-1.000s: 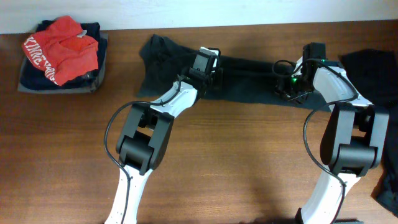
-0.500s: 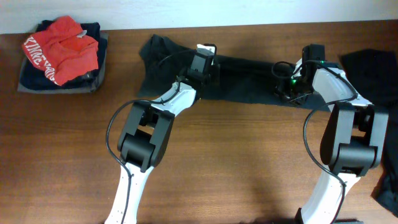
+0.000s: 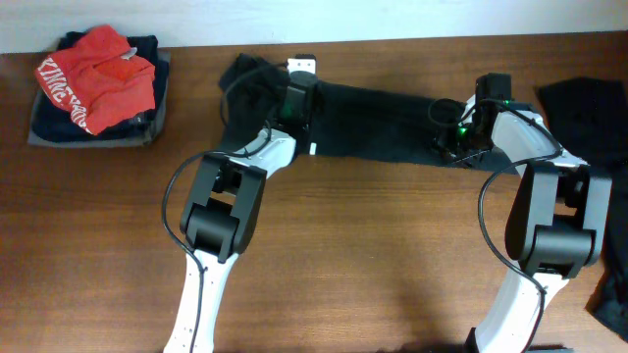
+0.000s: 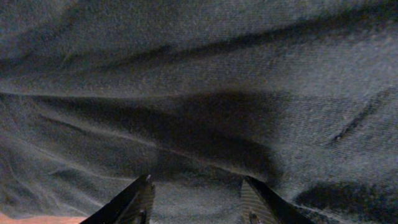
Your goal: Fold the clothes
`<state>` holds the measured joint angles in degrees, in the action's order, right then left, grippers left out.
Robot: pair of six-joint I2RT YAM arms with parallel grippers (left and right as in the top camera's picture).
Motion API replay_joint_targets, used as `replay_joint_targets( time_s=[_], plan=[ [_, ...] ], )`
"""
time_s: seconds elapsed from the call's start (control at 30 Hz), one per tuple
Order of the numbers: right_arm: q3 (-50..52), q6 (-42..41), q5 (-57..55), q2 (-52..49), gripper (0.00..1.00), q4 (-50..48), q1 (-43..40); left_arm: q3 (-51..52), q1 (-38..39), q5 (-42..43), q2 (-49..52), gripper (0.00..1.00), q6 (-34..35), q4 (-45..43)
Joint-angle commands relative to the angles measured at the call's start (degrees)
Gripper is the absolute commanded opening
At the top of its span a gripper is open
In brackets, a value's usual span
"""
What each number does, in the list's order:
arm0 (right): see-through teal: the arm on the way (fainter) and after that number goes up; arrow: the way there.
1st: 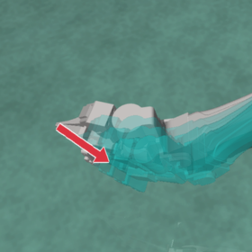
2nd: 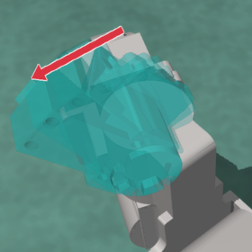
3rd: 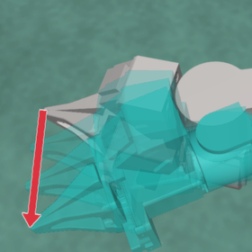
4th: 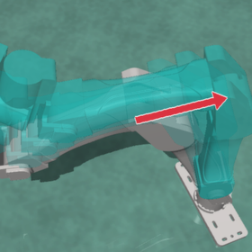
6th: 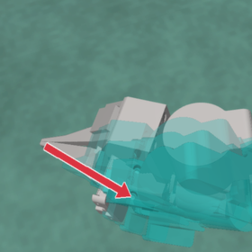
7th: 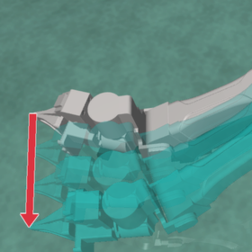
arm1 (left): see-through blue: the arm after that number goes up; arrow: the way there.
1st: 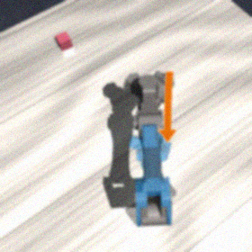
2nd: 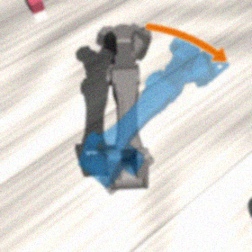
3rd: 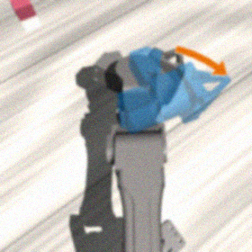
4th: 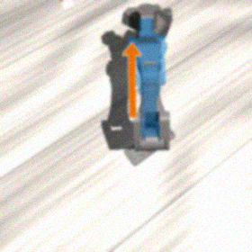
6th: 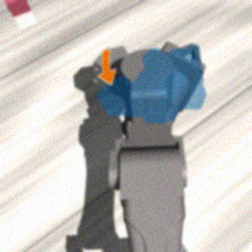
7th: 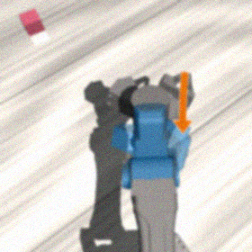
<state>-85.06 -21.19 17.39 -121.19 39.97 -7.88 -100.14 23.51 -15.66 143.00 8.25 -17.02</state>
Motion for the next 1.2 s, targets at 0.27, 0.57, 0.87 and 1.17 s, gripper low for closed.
replay_joint_targets(
  time_s=[0.27,0.57,0.87,1.17],
  plan=[
    [1.22,-0.83,-4.59,-1.25,0.5,-0.33,0.44,-0.48,-0.33,-25.27,-3.06,0.24,-18.27,-6.47],
    [-0.44,-1.77,-3.89,-0.48,0.51,1.81,-0.04,-0.48,0.44,-10.99,-10.21,0.7,-15.69,24.3],
    [-15.06,4.81,-4.11,2.56,0.52,15.54,-5.44,-0.48,-2.34,21.59,-14.01,0.98,-10.82,37.48],
    [-26.23,17.57,-7.72,2.56,0.97,23.74,-14.49,-0.48,-5.57,23.34,-13.99,0.99,-10.82,38.82]
  ],
)
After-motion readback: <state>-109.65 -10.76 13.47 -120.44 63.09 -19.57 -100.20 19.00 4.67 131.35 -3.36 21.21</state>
